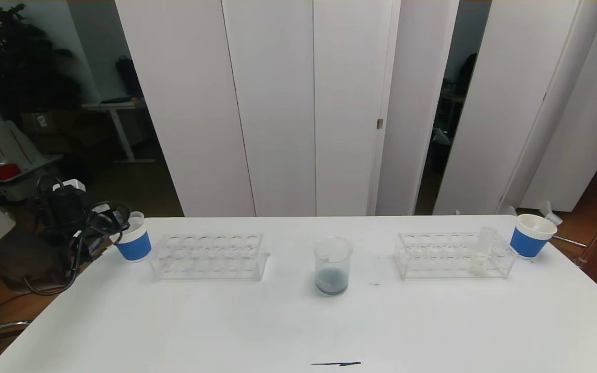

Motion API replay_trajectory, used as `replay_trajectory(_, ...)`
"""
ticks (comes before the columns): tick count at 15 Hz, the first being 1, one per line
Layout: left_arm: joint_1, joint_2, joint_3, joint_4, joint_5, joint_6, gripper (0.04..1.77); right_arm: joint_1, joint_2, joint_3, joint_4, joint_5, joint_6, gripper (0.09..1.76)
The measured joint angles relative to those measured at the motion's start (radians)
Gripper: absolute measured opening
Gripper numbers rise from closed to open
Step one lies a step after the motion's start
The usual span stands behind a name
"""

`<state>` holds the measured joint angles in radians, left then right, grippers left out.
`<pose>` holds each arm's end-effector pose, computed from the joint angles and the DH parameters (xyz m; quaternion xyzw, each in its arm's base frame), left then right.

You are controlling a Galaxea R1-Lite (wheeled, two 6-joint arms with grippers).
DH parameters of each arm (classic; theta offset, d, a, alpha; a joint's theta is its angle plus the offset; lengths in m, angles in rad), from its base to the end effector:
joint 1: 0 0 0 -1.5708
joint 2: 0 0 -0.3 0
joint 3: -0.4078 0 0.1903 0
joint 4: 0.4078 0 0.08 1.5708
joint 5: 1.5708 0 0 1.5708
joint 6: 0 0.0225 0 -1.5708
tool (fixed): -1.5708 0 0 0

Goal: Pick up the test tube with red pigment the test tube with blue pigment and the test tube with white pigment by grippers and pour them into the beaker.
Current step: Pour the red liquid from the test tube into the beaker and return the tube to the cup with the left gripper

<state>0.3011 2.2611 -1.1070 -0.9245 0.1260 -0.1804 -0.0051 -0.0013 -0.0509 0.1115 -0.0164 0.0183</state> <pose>0.4102 0.1303 0.0788 -0.0974 0.0947 0.2200 0.9660 -0.0272 -0.0002 0.0780 0.0090 0.0295 -0.0110 0.9995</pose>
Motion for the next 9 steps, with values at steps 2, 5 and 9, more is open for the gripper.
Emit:
replay_trajectory(2,-0.002,0.000,-0.001,0.000,-0.001,0.002,0.90,0.000,0.000,0.000,0.000,0.000,0.000,1.74)
replay_trajectory(5,-0.011,-0.008,-0.003,-0.002,-0.001,0.003,1.72,0.000,0.000,0.000,0.000,0.000,0.000,1.74)
replay_trajectory(9,-0.027,-0.043,-0.003,0.000,0.000,0.005,1.74,0.000,0.000,0.000,0.000,0.000,0.000,1.74)
